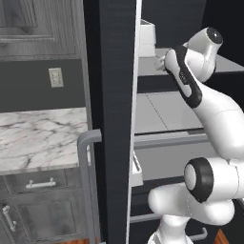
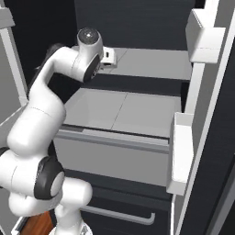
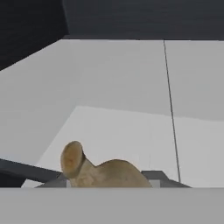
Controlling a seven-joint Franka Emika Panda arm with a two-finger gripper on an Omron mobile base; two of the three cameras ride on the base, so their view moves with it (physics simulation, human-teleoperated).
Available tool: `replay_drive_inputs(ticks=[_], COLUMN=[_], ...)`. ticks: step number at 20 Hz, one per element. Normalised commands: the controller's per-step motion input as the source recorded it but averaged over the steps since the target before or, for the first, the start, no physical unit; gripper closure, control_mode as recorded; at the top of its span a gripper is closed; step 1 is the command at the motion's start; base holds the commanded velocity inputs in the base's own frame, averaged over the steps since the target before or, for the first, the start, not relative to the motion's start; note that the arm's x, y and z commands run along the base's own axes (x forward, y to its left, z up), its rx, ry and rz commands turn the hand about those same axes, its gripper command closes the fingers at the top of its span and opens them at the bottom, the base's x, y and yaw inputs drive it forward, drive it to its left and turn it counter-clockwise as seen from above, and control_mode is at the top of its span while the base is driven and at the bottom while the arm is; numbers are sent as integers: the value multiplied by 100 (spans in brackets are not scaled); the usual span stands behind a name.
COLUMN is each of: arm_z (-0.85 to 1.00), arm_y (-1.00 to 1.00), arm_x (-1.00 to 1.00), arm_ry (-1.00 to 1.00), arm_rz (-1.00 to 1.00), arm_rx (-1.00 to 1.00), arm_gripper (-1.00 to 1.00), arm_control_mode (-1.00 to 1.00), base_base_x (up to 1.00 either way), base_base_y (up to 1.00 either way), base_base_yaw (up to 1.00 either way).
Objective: Grab the lime and garlic from the fridge, place them in the blender, close the lid, and turn on the blender to create a marinade.
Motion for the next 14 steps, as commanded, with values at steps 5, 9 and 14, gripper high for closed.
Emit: replay_drive_inputs(ticks=[5, 9, 14], arm_z=[21, 9, -2], arm_y=[10, 13, 1], arm_x=[-100, -100, -100], arm_ry=[0, 2, 0], arm_rz=[0, 0, 0], arm_rx=[14, 13, 8], arm_gripper=[100, 100, 100], arm_control_mode=[-100, -100, -100], base_base_x=[0, 0, 0], base_base_y=[0, 0, 0], base_base_yaw=[0, 0, 0])
